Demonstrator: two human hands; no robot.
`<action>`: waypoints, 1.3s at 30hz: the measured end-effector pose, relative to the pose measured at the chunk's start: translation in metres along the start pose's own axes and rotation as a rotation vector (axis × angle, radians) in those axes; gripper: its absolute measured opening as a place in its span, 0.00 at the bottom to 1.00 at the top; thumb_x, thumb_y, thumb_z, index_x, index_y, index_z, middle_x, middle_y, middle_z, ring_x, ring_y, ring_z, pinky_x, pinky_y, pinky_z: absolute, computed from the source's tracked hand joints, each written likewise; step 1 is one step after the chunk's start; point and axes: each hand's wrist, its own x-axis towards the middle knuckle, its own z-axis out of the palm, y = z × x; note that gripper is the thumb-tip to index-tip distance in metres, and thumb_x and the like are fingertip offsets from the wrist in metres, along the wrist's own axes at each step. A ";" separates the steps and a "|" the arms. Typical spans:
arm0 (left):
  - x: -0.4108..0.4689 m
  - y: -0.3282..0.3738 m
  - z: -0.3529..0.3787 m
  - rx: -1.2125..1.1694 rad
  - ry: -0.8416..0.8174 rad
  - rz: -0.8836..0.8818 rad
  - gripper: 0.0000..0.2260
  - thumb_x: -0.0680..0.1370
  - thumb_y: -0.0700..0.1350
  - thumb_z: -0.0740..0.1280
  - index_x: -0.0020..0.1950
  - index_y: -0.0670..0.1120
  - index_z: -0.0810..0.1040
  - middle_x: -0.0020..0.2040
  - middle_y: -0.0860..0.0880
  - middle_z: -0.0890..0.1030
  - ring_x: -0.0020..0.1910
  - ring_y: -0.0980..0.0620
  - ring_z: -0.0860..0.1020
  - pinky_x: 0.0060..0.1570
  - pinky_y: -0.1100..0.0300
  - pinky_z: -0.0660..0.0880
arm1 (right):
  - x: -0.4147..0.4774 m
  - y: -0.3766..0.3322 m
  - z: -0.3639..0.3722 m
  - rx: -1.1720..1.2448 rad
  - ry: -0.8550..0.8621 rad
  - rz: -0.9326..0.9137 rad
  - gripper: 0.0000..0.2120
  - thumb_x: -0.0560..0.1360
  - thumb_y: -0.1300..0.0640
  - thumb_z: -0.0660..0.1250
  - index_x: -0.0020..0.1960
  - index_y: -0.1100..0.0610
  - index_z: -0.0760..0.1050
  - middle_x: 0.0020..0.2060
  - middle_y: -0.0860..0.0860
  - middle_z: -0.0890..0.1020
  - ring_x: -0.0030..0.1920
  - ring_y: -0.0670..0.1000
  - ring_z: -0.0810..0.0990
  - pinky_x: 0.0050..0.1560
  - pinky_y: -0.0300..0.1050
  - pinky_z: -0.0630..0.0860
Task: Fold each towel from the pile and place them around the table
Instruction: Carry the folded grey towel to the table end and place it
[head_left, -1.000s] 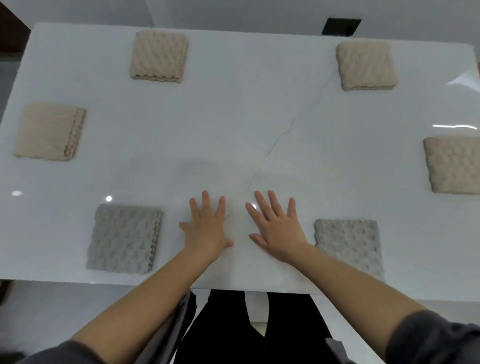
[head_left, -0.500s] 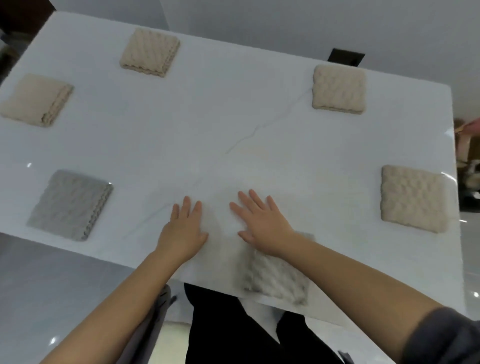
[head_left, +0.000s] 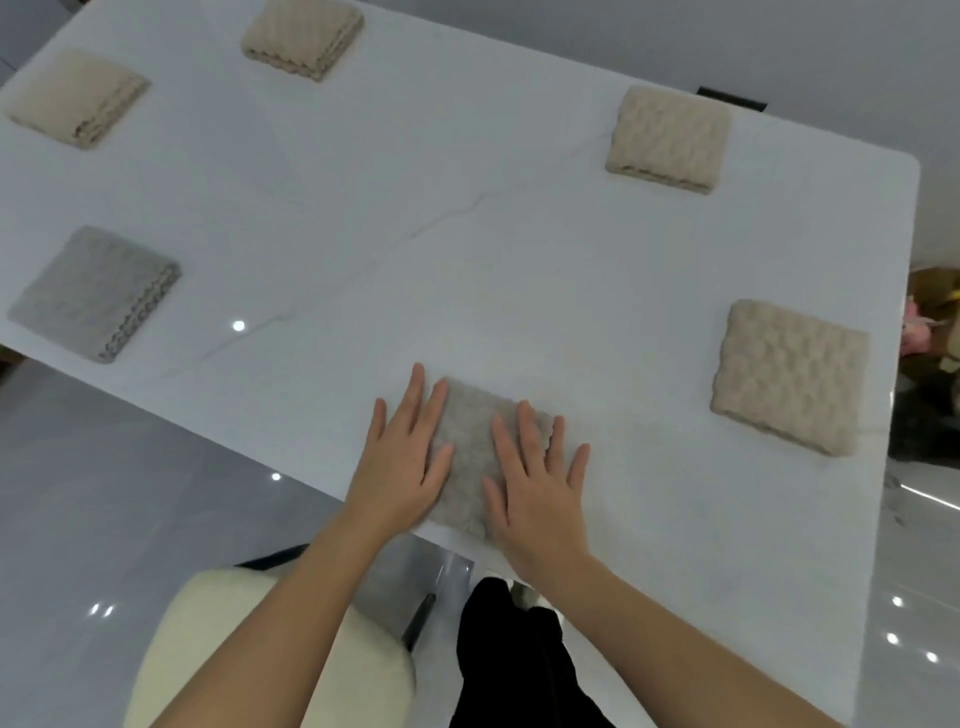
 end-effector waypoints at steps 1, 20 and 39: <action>0.002 -0.001 0.002 0.011 0.003 0.030 0.29 0.81 0.57 0.46 0.80 0.52 0.42 0.79 0.51 0.36 0.74 0.66 0.37 0.77 0.46 0.43 | -0.001 -0.002 0.006 0.014 0.024 0.017 0.28 0.81 0.44 0.49 0.79 0.50 0.50 0.79 0.53 0.51 0.77 0.65 0.49 0.72 0.71 0.49; 0.026 -0.014 0.003 0.171 -0.025 0.231 0.26 0.82 0.53 0.44 0.79 0.52 0.42 0.80 0.50 0.42 0.79 0.53 0.47 0.75 0.41 0.39 | 0.015 -0.037 0.038 0.075 0.223 0.282 0.28 0.81 0.45 0.49 0.79 0.49 0.52 0.79 0.54 0.48 0.78 0.62 0.43 0.73 0.68 0.38; 0.027 -0.013 0.006 0.206 0.005 0.241 0.25 0.82 0.52 0.44 0.79 0.50 0.43 0.80 0.48 0.44 0.79 0.48 0.46 0.73 0.35 0.41 | 0.017 -0.032 0.024 0.045 0.107 0.257 0.27 0.82 0.42 0.44 0.79 0.45 0.47 0.79 0.52 0.44 0.78 0.62 0.41 0.72 0.71 0.38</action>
